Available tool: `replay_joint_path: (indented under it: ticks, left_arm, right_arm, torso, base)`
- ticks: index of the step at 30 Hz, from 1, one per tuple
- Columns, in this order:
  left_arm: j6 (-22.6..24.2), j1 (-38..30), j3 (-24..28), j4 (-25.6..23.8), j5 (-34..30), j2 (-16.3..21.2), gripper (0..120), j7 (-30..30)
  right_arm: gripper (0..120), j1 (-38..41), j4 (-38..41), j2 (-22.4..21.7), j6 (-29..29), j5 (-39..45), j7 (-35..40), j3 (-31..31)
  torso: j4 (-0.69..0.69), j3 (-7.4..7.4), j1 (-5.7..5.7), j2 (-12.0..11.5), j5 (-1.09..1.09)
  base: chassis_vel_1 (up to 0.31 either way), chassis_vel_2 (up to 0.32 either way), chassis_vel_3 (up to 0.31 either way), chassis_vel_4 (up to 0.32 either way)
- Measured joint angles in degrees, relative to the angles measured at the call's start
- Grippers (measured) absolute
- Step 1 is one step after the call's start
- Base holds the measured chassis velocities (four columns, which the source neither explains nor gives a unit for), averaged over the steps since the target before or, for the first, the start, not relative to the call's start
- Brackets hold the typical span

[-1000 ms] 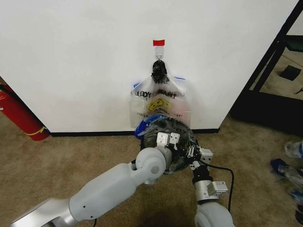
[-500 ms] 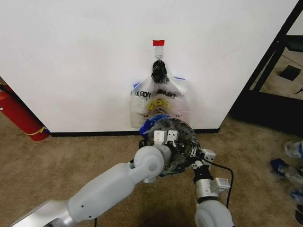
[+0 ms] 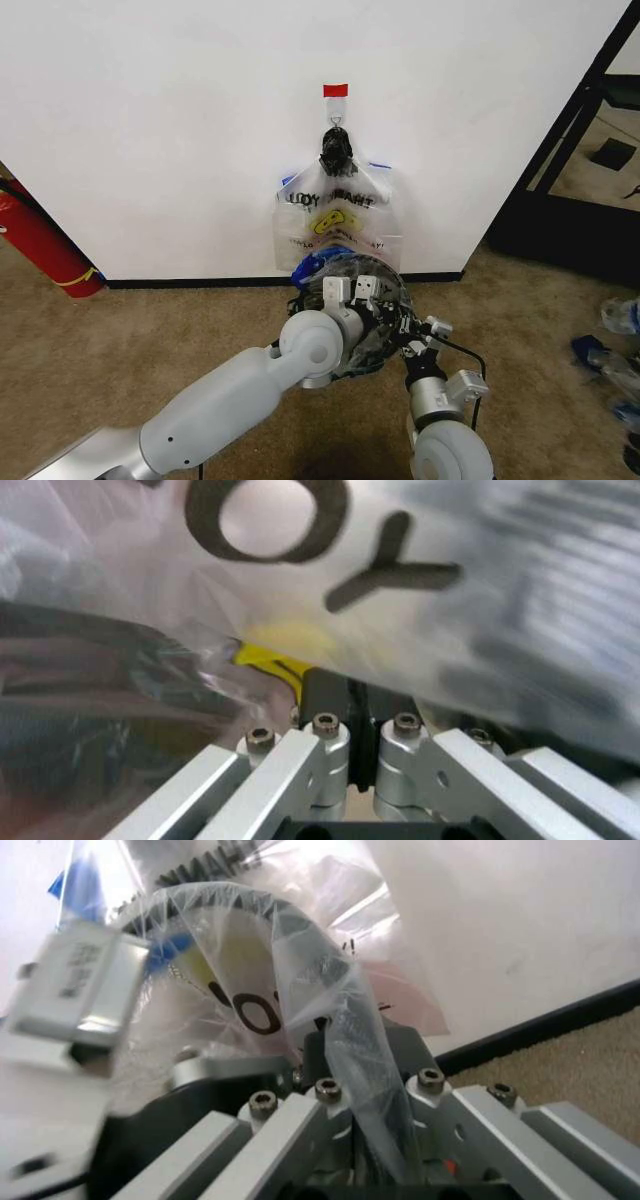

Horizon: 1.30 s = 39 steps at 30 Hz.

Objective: Pick up the garbage bag from the wall and place it over the trash bin.

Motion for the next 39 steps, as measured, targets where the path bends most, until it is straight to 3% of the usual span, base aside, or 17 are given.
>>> replay_joint_path:
  ticks: [9, 13, 28, 33, 39]
  left_arm:
    - [0.30, -0.88, 1.11, 2.59, 1.77, -1.58, 0, -1.03]
    - [0.63, -0.96, 2.22, 5.06, 6.79, -1.74, 0, -1.80]
    - [-0.68, 0.29, -0.16, -1.81, 5.82, 3.11, 0, -2.03]
    - [-3.99, 0.06, -0.59, 0.53, 6.91, 0.49, 0, -1.99]
    - [-4.30, -0.64, 0.16, 4.17, 11.10, -0.89, 0, -1.63]
  right_arm:
    - [0, -0.34, 0.10, 0.10, 0.68, -1.55, -0.62, -0.43]
    - [0, -0.55, 0.62, 0.06, 1.05, -2.42, -1.40, -0.73]
    - [0, 0.81, -1.01, 0.48, 1.23, -1.97, -0.66, -0.12]
    - [0, 0.45, -0.92, 1.19, 1.22, -2.25, -0.68, -0.61]
    - [0, -0.19, 0.23, 1.08, 1.22, -2.18, -0.82, -0.71]
  torso:
    - [-0.02, 0.00, 0.00, 0.00, 0.00]
    - [-0.01, 0.00, 0.00, 0.00, 0.00]
    - [0.00, 0.00, 0.00, -0.01, -0.01]
    - [-0.02, 0.00, 0.00, -0.01, -0.01]
    - [-0.02, 0.00, 0.00, -0.01, -0.01]
  base:
    - [0.000, 0.000, 0.000, 0.000]
    - [0.000, 0.000, 0.000, 0.000]
    - [0.000, 0.000, 0.000, 0.000]
    - [0.000, 0.000, 0.000, 0.000]
    - [0.000, 0.000, 0.000, 0.000]
